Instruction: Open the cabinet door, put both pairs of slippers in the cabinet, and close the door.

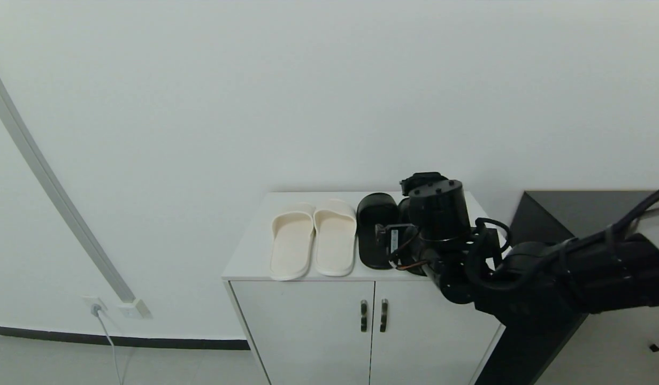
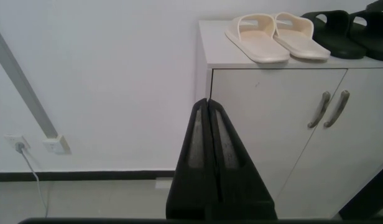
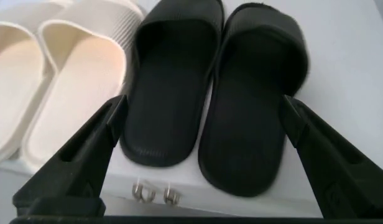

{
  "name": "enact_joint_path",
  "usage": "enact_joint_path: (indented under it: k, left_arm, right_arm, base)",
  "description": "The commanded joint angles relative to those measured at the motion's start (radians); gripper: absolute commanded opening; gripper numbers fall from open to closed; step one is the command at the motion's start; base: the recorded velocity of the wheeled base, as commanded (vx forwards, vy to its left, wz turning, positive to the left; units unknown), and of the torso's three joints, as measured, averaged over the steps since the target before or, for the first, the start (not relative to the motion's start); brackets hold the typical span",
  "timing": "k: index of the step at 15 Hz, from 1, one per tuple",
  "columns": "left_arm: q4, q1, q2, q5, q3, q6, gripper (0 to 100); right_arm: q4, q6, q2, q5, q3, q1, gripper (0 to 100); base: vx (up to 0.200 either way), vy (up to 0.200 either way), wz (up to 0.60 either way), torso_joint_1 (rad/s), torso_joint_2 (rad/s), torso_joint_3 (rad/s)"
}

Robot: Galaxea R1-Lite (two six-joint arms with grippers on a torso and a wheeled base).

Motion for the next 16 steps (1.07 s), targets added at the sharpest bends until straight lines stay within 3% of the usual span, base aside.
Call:
enact_joint_path:
  k: [1,13,16]
  left_arm:
    - [-0.001,-0.001,0.001,0.0,0.0,0.0,0]
    - [0.001,-0.001,0.001,0.0,0.0,-0.003,0]
    - [0.001,-0.001,0.001,0.0,0.0,-0.003,0]
  right_arm:
    - [0.0,0.006,0.161,-0.035,-0.118,-0.045,100]
    - [0.001,0.012,0.377,-0.052,-0.411,-0.155,100]
    - [0.0,0.006,0.393,-0.055,-0.423,-0.164,100]
  base:
    - [0.0,0.0,0.0,0.0,0.0,0.0]
    - [0.0,0.0,0.0,0.0,0.0,0.0]
    - [0.0,0.0,0.0,0.0,0.0,0.0]
